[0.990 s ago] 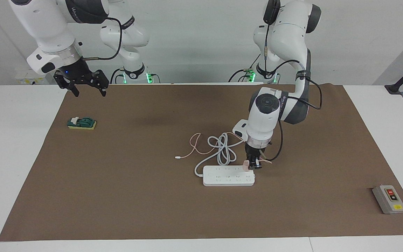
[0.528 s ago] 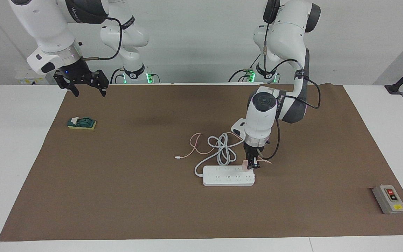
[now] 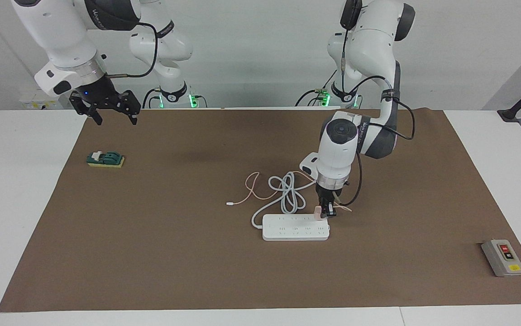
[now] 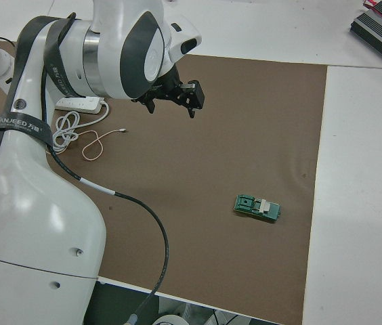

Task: Plug charger into power strip
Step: 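Push the charger prongs into a socket with the left gripper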

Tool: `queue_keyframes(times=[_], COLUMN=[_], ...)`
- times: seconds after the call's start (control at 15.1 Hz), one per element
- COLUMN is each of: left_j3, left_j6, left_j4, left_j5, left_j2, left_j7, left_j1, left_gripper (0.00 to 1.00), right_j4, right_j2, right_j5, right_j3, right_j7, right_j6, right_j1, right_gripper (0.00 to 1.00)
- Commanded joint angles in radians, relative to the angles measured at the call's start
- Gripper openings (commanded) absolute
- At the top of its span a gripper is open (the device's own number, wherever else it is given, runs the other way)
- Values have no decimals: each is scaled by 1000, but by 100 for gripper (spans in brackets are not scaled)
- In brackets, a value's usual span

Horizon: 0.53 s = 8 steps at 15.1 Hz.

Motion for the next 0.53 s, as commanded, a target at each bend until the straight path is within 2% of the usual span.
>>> queue_keyframes(times=[0.0, 0.46], left_j3=[8, 6], left_j6=[-1, -29], left_j4=[-58, -38], left_j5=[9, 3], left_j2=[-22, -7], left_j7=[4, 6], left_j1=[-11, -5], left_gripper=[0, 0], right_j4=[-7, -7], right_j2=[-8, -8], right_j5=[-20, -20], right_j3=[7, 7], right_j7=[15, 15], right_j6=[7, 4], right_j1=[-10, -10], right_gripper=[100, 100])
